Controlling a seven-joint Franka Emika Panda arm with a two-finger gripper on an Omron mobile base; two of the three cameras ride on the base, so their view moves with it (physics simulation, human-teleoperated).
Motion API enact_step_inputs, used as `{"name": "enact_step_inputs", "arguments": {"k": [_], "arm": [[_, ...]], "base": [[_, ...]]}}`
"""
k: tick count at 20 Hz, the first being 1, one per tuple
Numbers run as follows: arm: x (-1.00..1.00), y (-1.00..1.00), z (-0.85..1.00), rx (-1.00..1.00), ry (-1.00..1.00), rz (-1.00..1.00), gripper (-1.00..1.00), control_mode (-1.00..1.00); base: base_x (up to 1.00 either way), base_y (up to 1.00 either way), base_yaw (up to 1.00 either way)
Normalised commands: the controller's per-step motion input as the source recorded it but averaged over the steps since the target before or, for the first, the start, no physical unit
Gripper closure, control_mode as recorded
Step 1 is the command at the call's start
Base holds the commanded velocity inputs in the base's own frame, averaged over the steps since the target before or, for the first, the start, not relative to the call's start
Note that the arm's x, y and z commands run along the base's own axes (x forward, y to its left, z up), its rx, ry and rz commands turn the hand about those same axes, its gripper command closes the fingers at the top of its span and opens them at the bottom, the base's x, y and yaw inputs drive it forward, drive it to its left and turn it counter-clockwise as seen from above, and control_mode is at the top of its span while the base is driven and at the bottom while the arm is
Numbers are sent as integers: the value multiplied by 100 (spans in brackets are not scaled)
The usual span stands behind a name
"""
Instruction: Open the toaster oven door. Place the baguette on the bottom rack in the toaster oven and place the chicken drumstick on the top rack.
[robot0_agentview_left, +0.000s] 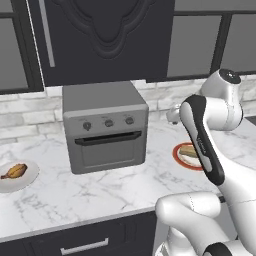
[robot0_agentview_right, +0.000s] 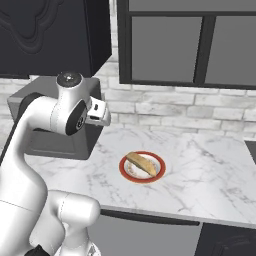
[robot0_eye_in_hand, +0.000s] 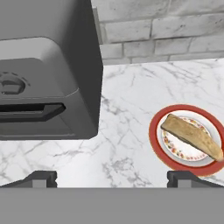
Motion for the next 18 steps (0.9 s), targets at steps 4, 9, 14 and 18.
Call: {"name": "enact_step_inputs", "arguments": {"k": [4, 9, 14, 18], "arm": [[0, 0, 0, 0, 0, 0, -100, 100], [0, 0, 0, 0, 0, 0, -100, -100], [0, 0, 0, 0, 0, 0, -100, -100], [-33, 17, -14, -17, -6, 8, -100, -100]], "base": [[0, 0, 0], [0, 0, 0], [0, 0, 0], [0, 0, 0]]}}
